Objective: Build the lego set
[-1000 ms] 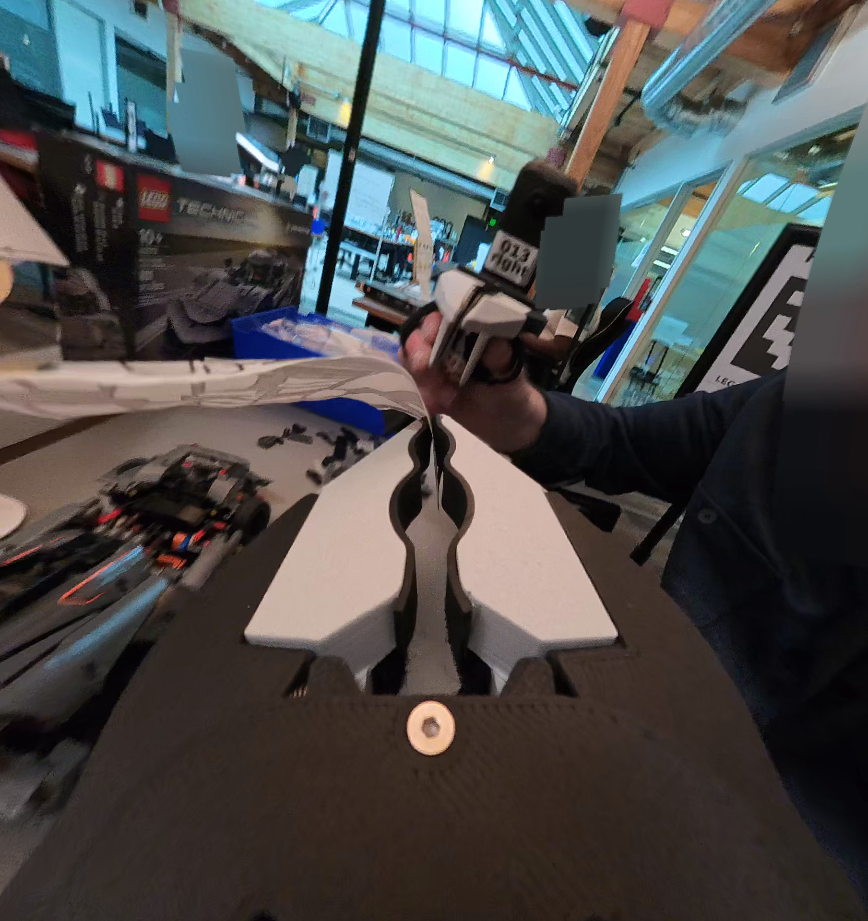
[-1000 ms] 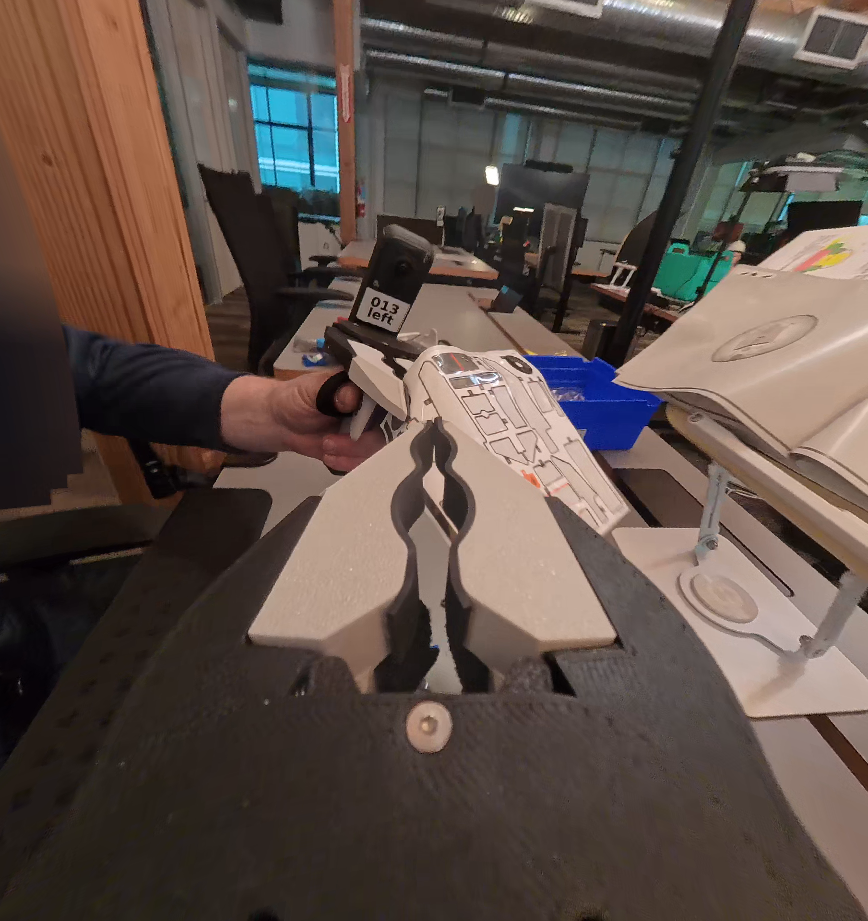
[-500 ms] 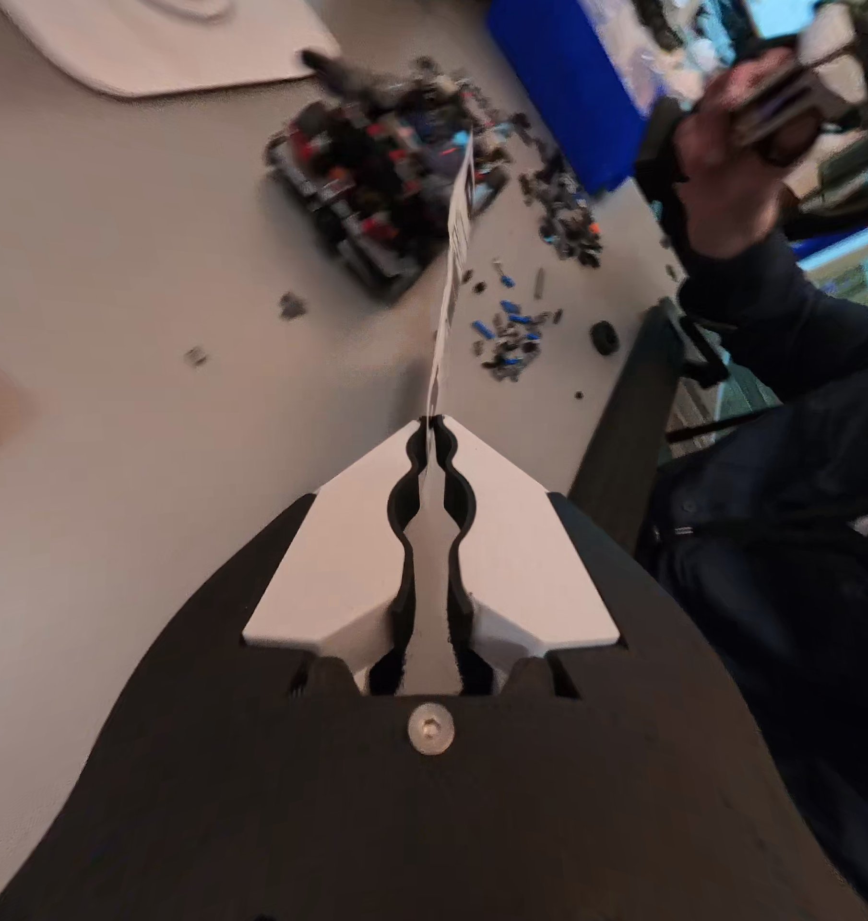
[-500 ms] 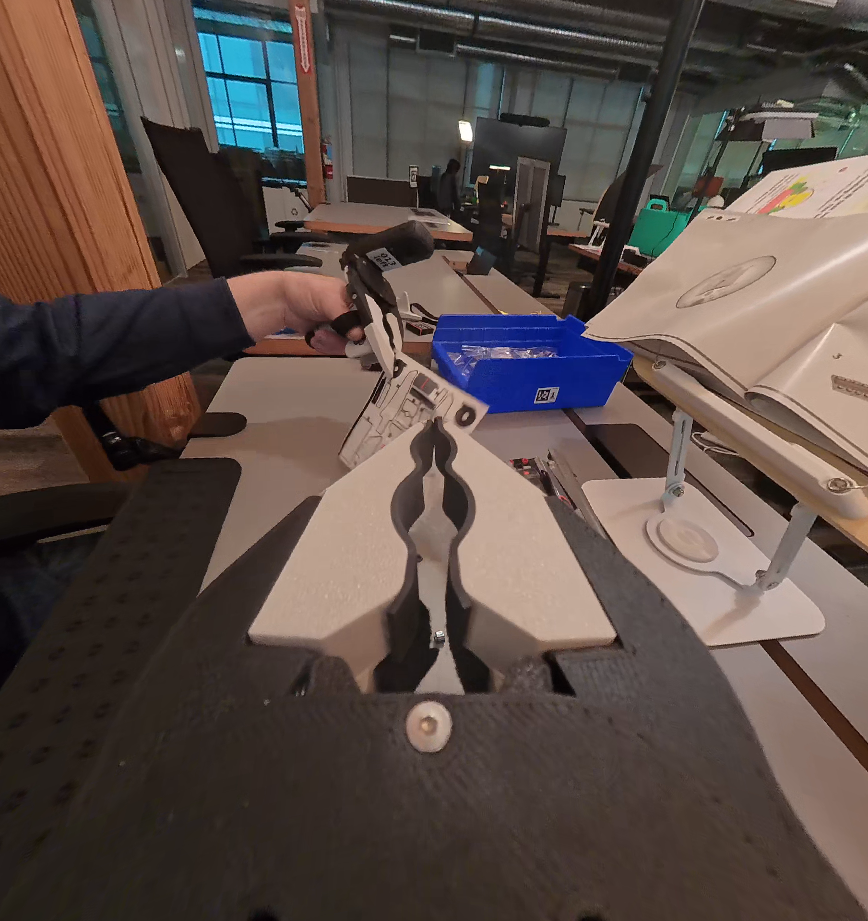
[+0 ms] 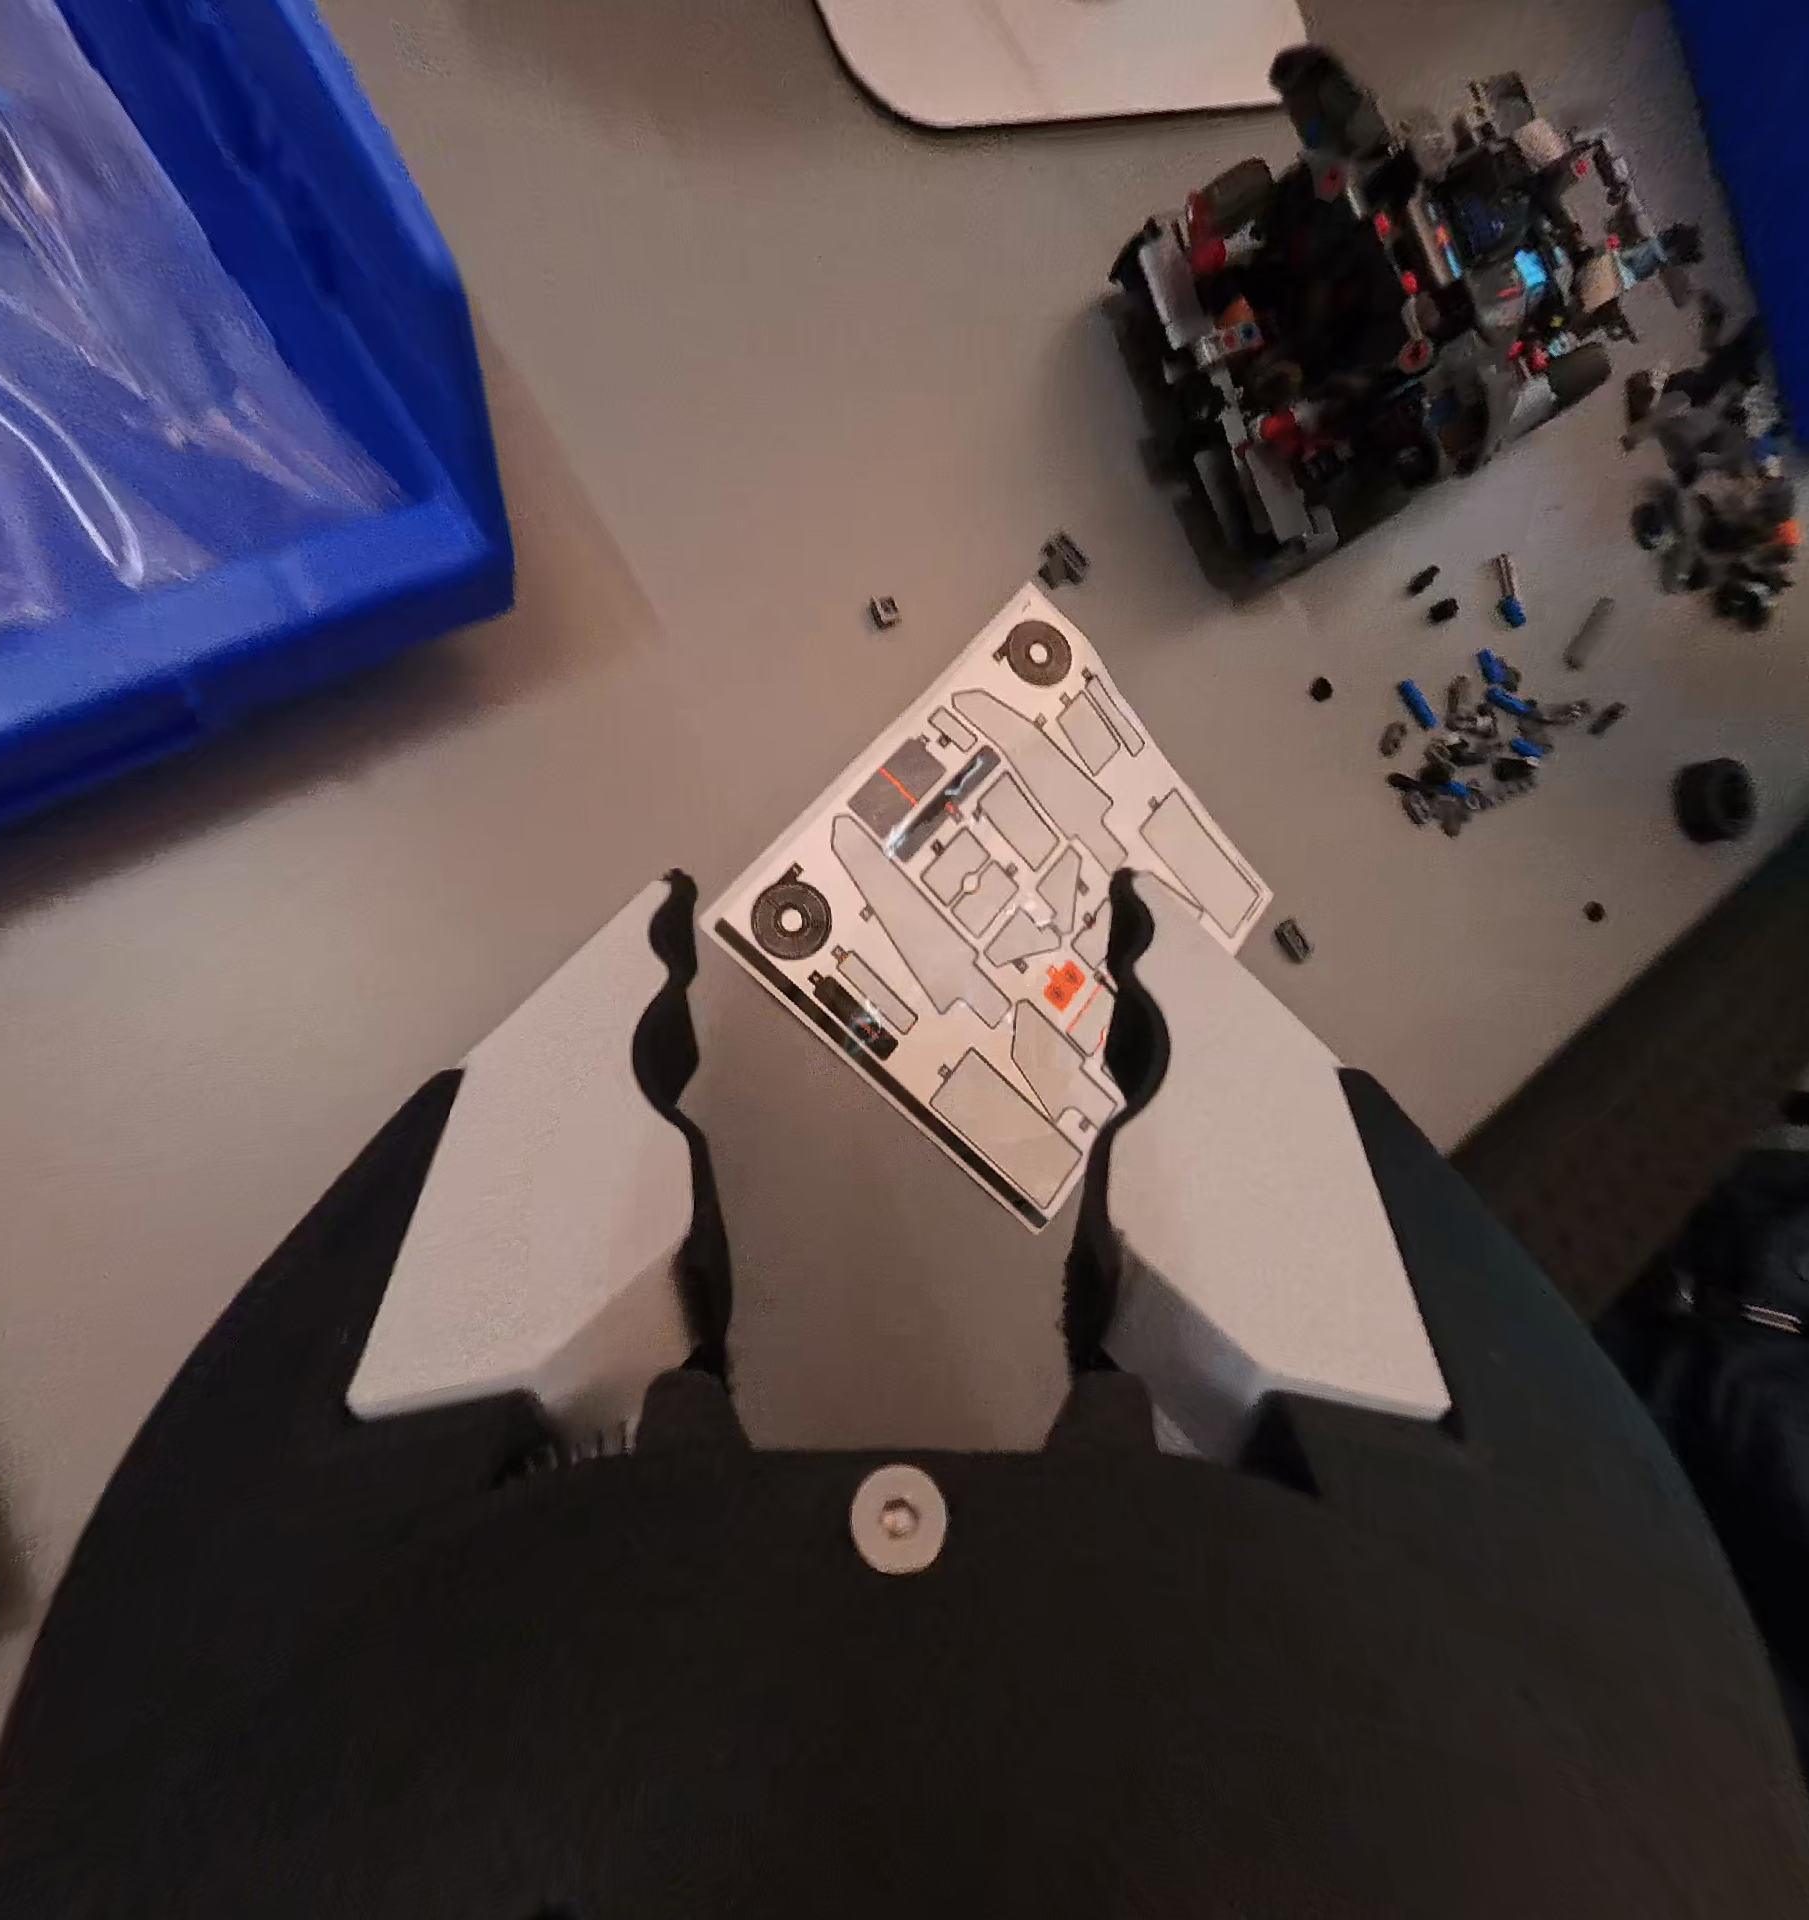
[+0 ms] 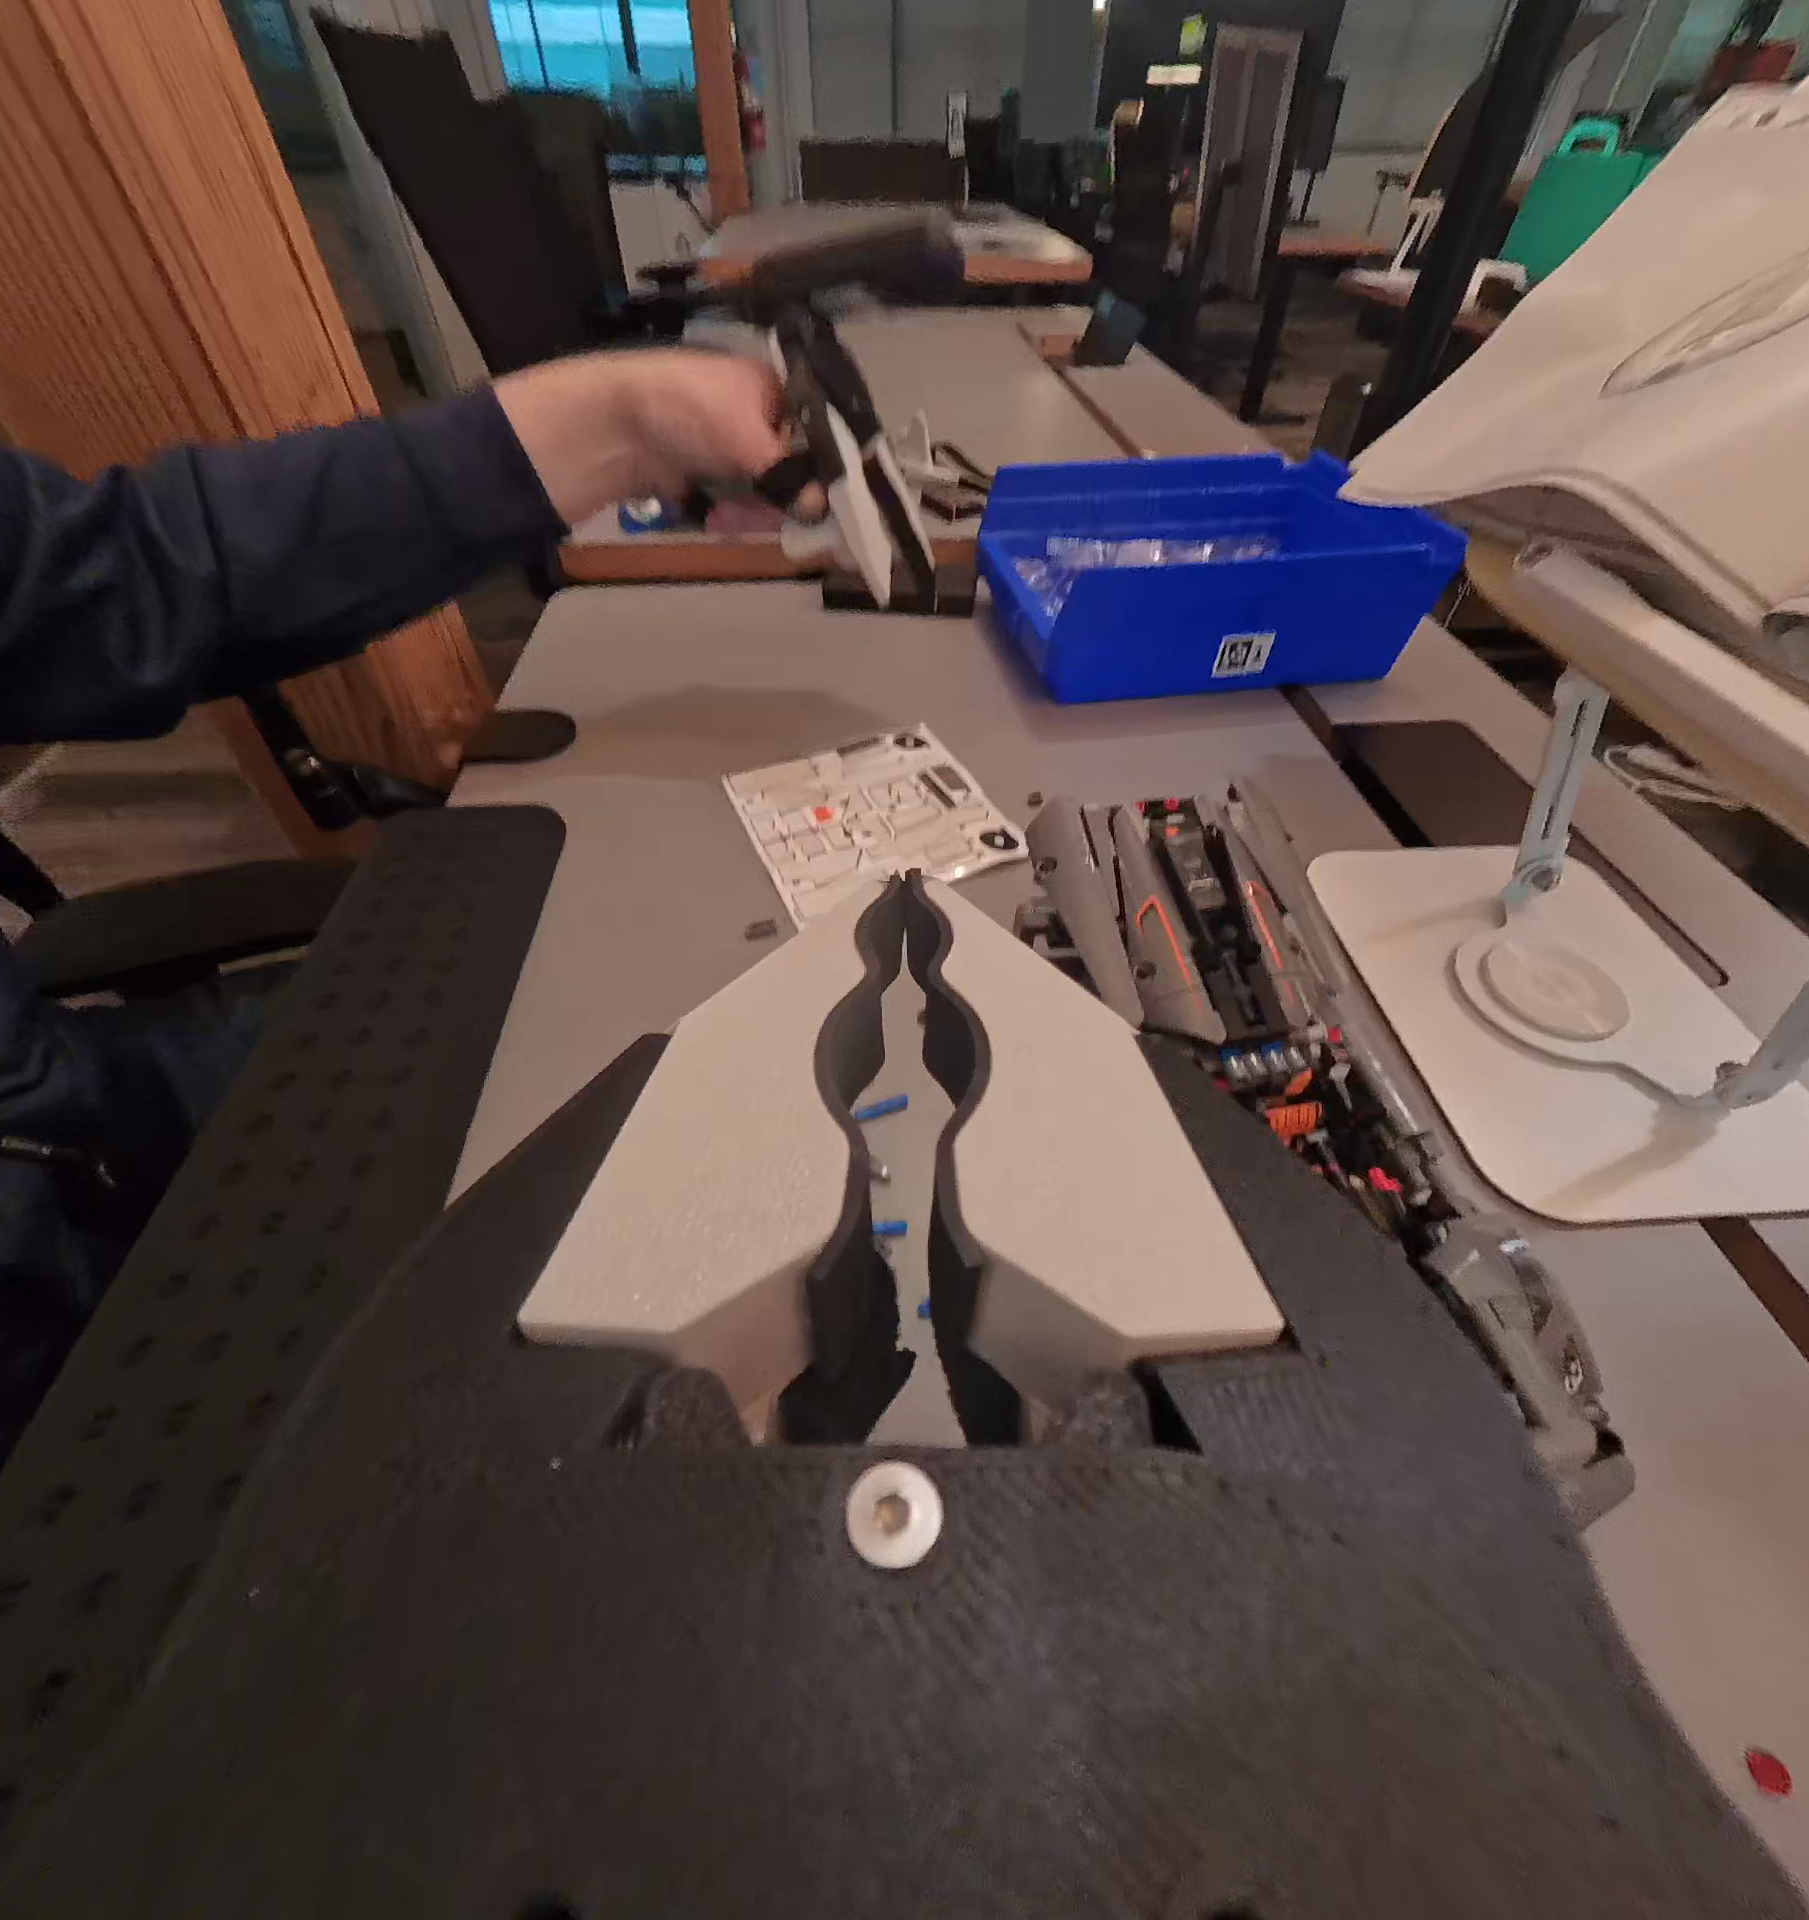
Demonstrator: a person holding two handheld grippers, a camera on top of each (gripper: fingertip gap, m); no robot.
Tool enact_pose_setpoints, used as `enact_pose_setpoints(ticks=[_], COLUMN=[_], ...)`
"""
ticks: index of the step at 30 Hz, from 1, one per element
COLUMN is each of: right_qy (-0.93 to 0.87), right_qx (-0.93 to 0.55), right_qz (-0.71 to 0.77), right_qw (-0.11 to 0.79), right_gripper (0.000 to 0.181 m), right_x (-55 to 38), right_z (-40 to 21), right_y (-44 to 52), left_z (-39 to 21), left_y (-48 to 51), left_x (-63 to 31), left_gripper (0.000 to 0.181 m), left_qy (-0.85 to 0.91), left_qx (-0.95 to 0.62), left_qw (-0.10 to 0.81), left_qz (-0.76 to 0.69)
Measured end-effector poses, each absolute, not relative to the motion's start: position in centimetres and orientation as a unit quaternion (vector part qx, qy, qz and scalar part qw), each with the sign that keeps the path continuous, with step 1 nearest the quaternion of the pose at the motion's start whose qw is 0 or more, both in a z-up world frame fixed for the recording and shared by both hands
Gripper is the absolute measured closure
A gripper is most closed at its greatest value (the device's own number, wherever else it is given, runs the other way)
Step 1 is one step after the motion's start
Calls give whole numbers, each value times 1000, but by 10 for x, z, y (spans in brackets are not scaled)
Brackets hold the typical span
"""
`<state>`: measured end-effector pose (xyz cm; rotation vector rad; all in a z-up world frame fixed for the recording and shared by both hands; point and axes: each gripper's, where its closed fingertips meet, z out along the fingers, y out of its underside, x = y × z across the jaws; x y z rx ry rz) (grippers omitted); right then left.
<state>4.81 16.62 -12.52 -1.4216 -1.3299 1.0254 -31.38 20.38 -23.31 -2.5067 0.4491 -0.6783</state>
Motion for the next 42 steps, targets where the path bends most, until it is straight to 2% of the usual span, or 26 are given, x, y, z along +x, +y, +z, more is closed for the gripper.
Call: enact_pose_setpoints(ticks=[3, 7, 10, 14, 20, 26, 33, 36, 42], right_qy=[-563, -592, -579, -563, -551, -561, -582, -596, -576], right_qx=[-598, -627, -643, -639, -630, -628, -632, -619, -619], right_qz=[382, 310, 323, 355, 394, 367, 256, 240, 302], right_qw=[424, 399, 385, 386, 382, 394, 443, 452, 441], right_gripper=[181, 181, 181, 181, 181, 181, 181, 181, 181], right_x=[53, 64, 69, 71, 68, 60, 62, 57, 45], right_z=[-147, -168, -176, -177, -179, -189, -195, -195, -191], right_y=[164, 166, 169, 171, 171, 171, 186, 179, 166], left_z=[-202, -160, -148, -162, -186, -200, -220, -225, -226], left_y=[212, 208, 195, 174, 143, 149, 179, 177, 170], left_x=[-295, -234, -170, -84, -4, 12, -13, -10, -1], left_gripper=[105, 122, 132, 144, 147, 147, 134, 133, 135], left_qy=[199, 294, 368, 439, 490, 477, 482, 477, 460], left_qx=[-907, -866, -829, -787, -737, -740, -761, -763, -773], left_qw=[301, 349, 360, 347, 348, 393, 431, 430, 428], left_qz=[-217, -205, -216, -259, -308, -266, -57, -64, -86])
